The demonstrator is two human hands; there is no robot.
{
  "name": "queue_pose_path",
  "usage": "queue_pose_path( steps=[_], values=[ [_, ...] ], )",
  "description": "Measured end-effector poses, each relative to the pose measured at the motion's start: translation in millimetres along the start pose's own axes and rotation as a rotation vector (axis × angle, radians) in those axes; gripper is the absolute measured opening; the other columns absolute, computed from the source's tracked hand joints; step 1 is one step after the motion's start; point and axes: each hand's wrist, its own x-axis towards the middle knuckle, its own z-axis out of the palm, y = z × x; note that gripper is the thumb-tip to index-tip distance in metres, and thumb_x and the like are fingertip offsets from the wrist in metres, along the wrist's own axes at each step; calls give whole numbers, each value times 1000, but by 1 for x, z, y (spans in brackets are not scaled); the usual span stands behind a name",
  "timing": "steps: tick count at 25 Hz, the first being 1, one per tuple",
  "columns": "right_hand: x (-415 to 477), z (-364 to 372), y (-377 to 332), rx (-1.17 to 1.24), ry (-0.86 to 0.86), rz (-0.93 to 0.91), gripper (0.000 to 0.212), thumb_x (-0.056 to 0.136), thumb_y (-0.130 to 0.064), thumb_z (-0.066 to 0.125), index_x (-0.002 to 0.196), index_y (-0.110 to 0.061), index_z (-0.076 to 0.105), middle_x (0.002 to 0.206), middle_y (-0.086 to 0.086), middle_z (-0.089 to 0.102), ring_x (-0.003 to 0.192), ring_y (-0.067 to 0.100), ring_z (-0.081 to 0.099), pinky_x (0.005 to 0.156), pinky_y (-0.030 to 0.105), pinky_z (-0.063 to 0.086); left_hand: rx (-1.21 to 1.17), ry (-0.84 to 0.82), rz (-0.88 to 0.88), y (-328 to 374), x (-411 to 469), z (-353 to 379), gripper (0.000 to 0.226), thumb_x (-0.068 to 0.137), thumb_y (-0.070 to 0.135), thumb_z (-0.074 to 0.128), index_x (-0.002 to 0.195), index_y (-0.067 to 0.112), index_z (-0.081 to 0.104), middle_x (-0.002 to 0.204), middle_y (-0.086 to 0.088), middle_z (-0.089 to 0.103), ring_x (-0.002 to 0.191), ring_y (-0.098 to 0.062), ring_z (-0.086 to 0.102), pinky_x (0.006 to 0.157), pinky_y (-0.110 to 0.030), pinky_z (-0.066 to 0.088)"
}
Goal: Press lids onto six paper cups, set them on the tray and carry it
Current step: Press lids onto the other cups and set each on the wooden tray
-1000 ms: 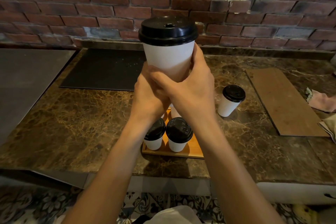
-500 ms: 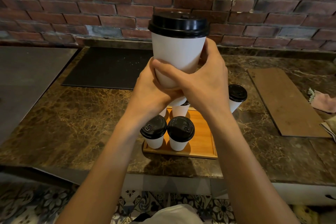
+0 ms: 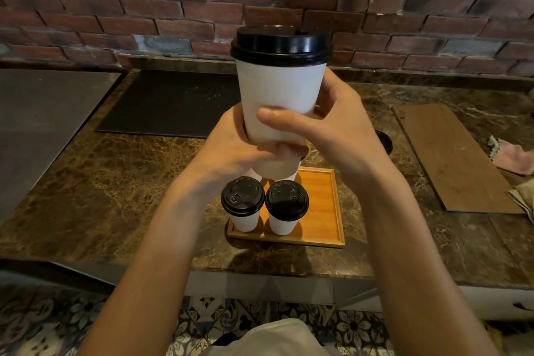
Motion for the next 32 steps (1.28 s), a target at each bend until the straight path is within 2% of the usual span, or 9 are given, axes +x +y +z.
queue_pose_path(
  steps=[5,11,12,14,17,19,23,26,32],
  values=[
    [2,7,-5,-105,63,-11,72,68,-50,80,130,-28,51,114,-17,59,104,-1,59,83,25,58,102,118,35,1,5,7,55,66,14,81,111,30,54,98,25,67,99,2,63,74,-10,50],
    [4,17,-4,-169,187,27,79,70,-51,82,135,-22,48,123,-9,58,114,8,56,93,36,55,170,299,77,0,8,23,51,73,7,75,106,33,46,98,22,52,88,29,51,64,6,40],
    [4,19,-2,-187,207,34,80,69,-52,82,135,-22,48,124,-9,58,114,7,55,94,36,54,170,321,62,-2,9,25,48,72,18,75,109,29,48,98,20,54,90,25,54,66,3,43],
    [2,25,0,-205,254,43,84,67,-56,81,135,-21,47,125,-9,58,115,7,55,94,36,53,212,362,20,-5,10,27,62,65,37,70,120,17,50,108,10,61,101,7,60,78,-12,53],
    [-2,31,2,-200,320,46,87,65,-58,82,135,-21,48,125,-8,60,116,8,57,94,37,53,215,393,18,-10,11,29,61,75,29,71,129,13,48,116,3,62,107,-8,61,88,-30,55],
    [-2,32,3,-191,342,49,85,65,-58,83,134,-21,49,122,-9,61,114,7,58,92,36,54,203,397,15,-12,10,30,58,77,19,73,129,15,48,115,5,62,107,-7,61,88,-27,54],
    [-1,31,4,-150,348,39,79,64,-56,84,129,-23,53,116,-12,63,108,3,59,88,33,55,167,381,-3,-12,10,27,63,73,16,77,128,17,48,113,9,63,104,-2,61,84,-19,52],
    [1,27,4,-100,322,17,75,66,-52,85,128,-23,54,116,-11,63,107,2,59,88,33,56,168,364,17,-9,10,27,62,70,17,80,122,26,46,106,18,59,97,11,58,75,-6,48],
    [3,17,6,-12,239,12,68,69,-46,84,127,-25,55,114,-12,63,104,2,61,84,29,59,99,261,23,-6,6,20,68,67,15,82,119,35,43,111,18,58,101,11,58,72,-5,48]
  ],
)
